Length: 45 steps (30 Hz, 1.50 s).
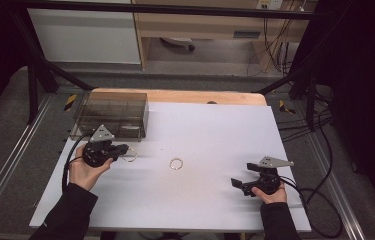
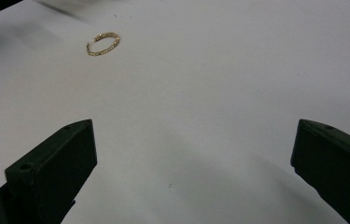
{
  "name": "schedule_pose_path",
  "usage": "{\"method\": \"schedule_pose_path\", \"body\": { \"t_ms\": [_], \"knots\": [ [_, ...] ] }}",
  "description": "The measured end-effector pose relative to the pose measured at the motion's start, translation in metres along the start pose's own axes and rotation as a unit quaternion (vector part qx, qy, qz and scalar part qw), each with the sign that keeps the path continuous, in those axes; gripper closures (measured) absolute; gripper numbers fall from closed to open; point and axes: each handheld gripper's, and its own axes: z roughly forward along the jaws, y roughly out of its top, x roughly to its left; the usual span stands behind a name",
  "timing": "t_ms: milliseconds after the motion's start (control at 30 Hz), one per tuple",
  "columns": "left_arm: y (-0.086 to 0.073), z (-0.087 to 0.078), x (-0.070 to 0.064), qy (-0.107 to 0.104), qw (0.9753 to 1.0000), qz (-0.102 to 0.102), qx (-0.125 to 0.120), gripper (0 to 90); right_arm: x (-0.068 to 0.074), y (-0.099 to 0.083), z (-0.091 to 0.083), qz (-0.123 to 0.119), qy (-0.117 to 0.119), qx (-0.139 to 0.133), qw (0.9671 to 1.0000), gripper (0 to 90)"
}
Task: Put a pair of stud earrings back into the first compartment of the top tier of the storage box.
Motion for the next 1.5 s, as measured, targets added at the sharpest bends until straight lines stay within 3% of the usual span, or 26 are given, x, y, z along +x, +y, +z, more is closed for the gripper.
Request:
{"method": "schedule_pose_path", "body": {
  "t_ms": [900, 1500],
  "knots": [
    [-0.003, -0.024, 0.028, 0.022, 0.9996, -0.017, -0.006, 86.6, 0.0, 0.0, 0.0, -0.001, -0.001, 0.001, 1.0, 0.7],
    [0.004, -0.039, 0.044, 0.046, 0.9987, -0.022, -0.005, 86.6, 0.0, 0.0, 0.0, -0.001, 0.0, 0.001, 1.0, 0.7]
  ]
}}
